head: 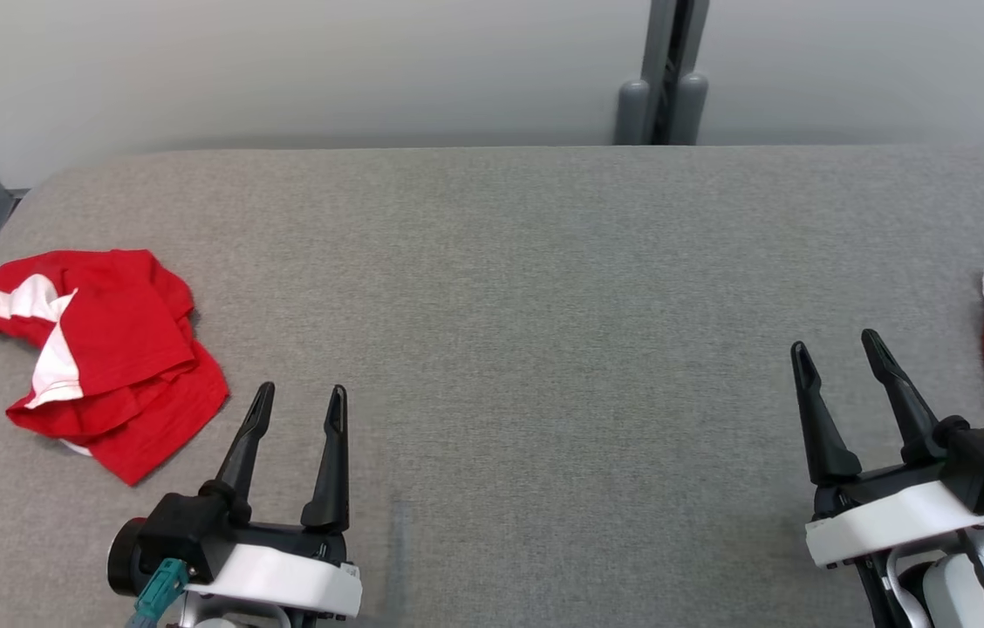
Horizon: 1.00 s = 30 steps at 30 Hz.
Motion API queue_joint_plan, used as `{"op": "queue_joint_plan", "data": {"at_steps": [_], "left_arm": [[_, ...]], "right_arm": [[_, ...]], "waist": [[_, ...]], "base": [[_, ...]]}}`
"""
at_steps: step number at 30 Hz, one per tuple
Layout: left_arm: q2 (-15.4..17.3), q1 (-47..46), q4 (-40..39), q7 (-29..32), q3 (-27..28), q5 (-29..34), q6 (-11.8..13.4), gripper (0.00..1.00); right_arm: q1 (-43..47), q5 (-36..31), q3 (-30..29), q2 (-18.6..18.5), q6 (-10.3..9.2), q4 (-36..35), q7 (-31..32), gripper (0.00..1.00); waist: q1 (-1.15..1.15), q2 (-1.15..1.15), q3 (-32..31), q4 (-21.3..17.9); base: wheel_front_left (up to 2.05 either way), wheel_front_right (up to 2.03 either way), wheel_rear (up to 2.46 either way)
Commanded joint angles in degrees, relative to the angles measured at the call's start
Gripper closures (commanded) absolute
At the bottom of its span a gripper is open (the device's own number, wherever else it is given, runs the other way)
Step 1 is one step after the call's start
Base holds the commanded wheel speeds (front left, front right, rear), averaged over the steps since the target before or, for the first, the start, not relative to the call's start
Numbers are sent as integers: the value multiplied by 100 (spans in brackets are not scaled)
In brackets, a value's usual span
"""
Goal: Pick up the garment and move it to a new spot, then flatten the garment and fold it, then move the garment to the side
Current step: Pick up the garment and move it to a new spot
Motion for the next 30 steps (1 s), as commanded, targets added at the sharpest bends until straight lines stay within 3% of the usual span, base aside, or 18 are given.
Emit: {"op": "queue_joint_plan", "data": {"at_steps": [1, 18, 30], "left_arm": [[23, -93, -3, 1, 8, -8, 22, 0], [20, 194, -53, 1, 458, 35, 36, 0], [22, 500, -70, 1, 723, 164, -63, 0]], "right_arm": [[31, 29, 9, -33, -2, -1, -26, 0], [77, 93, 575, -145, -2, 155, -26, 0], [140, 194, 835, -24, -2, 289, -26, 0]], "waist": [[0, 0, 26, 167], [0, 0, -188, 1726], [0, 0, -456, 2205]], "base": [[0, 0, 0], [0, 0, 0], [0, 0, 0]]}}
